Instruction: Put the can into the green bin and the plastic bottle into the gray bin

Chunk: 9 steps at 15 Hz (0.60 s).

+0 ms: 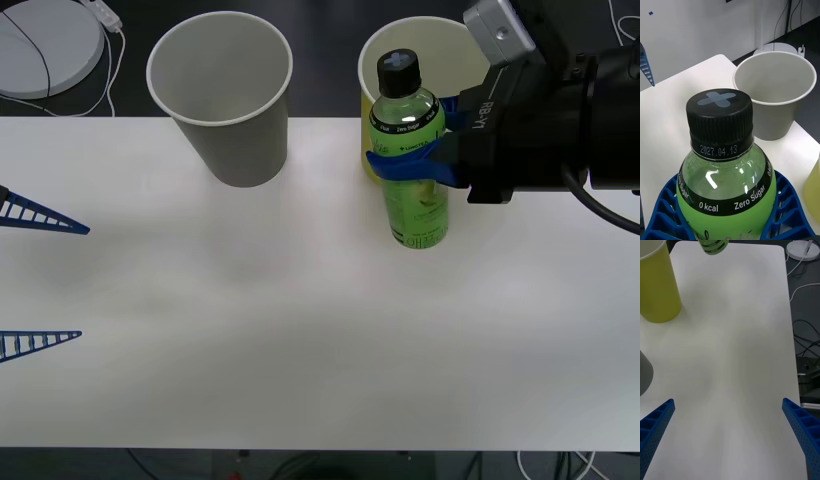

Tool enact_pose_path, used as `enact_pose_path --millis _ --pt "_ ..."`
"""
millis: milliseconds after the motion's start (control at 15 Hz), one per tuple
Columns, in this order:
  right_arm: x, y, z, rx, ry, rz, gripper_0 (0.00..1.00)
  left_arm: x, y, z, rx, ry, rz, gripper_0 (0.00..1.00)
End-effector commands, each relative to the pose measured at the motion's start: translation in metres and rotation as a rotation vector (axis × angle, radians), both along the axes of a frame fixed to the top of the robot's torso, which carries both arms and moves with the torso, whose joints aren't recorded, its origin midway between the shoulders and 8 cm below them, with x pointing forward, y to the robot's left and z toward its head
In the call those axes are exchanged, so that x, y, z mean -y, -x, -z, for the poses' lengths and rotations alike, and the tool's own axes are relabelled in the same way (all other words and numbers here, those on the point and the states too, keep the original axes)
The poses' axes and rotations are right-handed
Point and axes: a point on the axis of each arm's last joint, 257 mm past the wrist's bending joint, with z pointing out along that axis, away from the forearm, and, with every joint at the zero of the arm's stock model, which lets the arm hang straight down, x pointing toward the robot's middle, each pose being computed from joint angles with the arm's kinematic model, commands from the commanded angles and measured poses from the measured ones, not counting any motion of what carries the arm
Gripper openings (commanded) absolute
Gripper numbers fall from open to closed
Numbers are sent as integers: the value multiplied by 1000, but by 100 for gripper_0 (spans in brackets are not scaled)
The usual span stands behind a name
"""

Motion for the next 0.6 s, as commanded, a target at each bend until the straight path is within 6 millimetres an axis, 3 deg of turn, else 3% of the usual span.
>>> enact_pose_path --millis 67,600 --pt "-7 -8 1 -10 9 1 0 0 0 0 0 0 0 100" --pt "-41 -55 -20 14 61 29 0 0 0 0 0 0 0 100"
